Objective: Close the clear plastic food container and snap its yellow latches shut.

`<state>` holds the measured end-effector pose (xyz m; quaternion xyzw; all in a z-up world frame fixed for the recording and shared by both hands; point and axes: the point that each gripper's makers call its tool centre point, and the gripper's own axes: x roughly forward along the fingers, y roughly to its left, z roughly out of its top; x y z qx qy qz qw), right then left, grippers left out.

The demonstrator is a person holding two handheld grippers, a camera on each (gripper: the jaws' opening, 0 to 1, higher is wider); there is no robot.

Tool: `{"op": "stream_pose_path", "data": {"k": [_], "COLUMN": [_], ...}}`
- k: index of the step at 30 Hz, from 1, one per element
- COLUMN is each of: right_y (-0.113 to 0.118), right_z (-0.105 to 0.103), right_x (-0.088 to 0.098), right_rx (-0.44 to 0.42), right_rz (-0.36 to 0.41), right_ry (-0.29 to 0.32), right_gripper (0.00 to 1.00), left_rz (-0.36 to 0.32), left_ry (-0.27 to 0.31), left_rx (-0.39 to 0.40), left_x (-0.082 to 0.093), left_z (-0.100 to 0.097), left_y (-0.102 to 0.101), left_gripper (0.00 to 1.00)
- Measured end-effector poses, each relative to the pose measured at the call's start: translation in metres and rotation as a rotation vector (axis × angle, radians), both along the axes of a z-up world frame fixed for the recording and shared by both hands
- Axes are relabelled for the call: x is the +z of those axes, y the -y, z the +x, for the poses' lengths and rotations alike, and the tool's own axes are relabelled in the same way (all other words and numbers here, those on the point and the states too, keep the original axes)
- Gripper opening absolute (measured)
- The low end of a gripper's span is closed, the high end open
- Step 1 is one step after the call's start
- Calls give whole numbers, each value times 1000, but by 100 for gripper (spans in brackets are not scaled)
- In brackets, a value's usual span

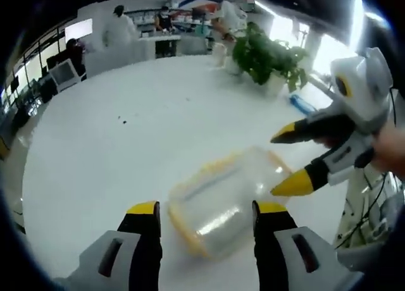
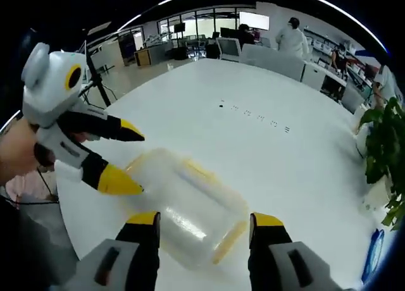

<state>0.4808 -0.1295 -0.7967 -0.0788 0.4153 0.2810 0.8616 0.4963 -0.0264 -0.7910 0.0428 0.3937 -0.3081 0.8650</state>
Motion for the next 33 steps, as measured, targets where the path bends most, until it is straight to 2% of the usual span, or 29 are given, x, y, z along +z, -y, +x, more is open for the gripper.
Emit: {"op": "stream_pose_path", "data": {"k": [4,7,16,25,28,29,30,31,32,33], "right_y": [1,5,4,11,5,4,3,3,3,4], "right_z": [3,2,5,-5,-8,-10,-10,-10,-9,-9], "right_x": [4,2,2,-22,-24,-27,-27,-26,-26,-27], "right_rx": [-71,-76,-80,-139,-123,-127,-120,-125,-126,-135], "right_rz": [94,89,103,155,168,163,161,171,172,178], "right_ry": [33,35,30,-48,-53,-63,-58,-56,-53,-57], "right_gripper": [56,56,57,58,55,56,57,56,56,56], "left_rz": [-51,-72,-69,-119,-149,-155,-144,-141,-190,-209], "left_ry": [8,8,-8,-91,-121,-132,-118,-137,-153,-161], "left_rx": [68,97,108,163,165,163,161,157,202,216], "left_x": [1,1,-3,-23,-26,-28,-30,-33,-33,-33], "left_z": [2,2,2,-6,-10,-12,-12,-14,-13,-14], "left_y": [-4,-6,-6,-9,-3,-1,-1,0,2,2], "left_gripper": [55,56,56,54,49,50,51,51,52,52]}}
